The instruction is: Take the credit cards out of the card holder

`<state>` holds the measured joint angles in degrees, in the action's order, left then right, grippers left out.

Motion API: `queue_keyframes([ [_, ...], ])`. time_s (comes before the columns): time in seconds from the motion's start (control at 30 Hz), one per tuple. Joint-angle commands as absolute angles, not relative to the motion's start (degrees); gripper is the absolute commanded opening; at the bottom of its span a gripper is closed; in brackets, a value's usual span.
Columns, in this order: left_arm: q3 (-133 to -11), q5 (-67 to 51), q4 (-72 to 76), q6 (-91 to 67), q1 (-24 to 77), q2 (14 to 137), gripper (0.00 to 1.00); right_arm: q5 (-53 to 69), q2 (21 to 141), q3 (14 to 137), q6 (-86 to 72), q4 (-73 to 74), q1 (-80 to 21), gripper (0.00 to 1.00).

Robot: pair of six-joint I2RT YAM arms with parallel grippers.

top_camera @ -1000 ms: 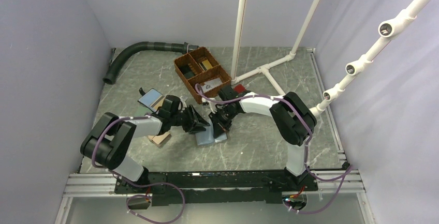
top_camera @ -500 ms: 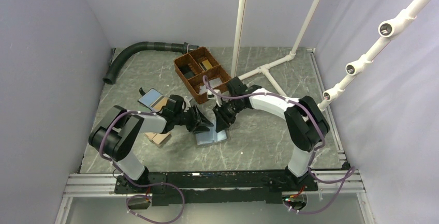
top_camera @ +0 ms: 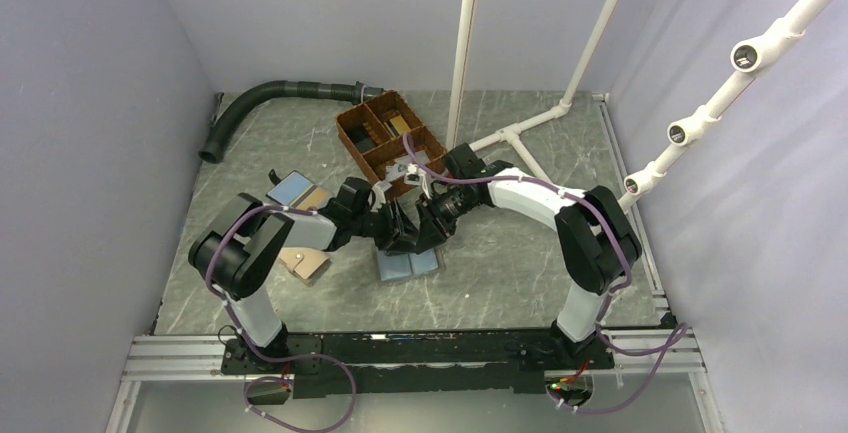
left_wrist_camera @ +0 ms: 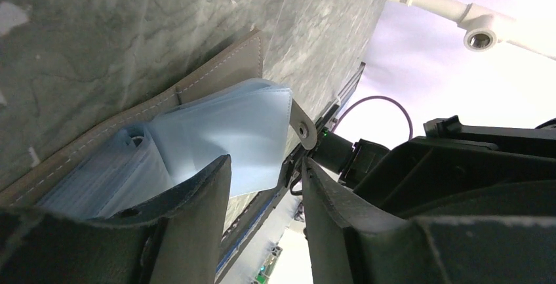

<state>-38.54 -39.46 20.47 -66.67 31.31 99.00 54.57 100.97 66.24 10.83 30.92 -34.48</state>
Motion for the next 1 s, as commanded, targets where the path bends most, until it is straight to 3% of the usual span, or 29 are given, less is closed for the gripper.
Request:
queue_keyframes([
  [0.0,-39.9,-40.8,22.7,-66.2,32.1,100.0,0.49,59.0,101.5,66.1,7.2,27.1,-33.9,0.29],
  [0.53,-41.8,-28.1,5.5,-62.0,32.0,87.9,0.51,53.8,104.9,59.2,-4.7,16.0,-32.2,0.08],
  [0.7,-43.3,-21.6,-6.4,-58.1,31.9,81.6,0.50,44.8,107.3,60.5,-7.6,16.5,-32.3,0.06],
  [0.97,-37.3,-17.6,-9.5,-60.4,31.3,73.1,0.59,46.5,106.4,59.8,-11.6,13.1,-34.2,0.08],
])
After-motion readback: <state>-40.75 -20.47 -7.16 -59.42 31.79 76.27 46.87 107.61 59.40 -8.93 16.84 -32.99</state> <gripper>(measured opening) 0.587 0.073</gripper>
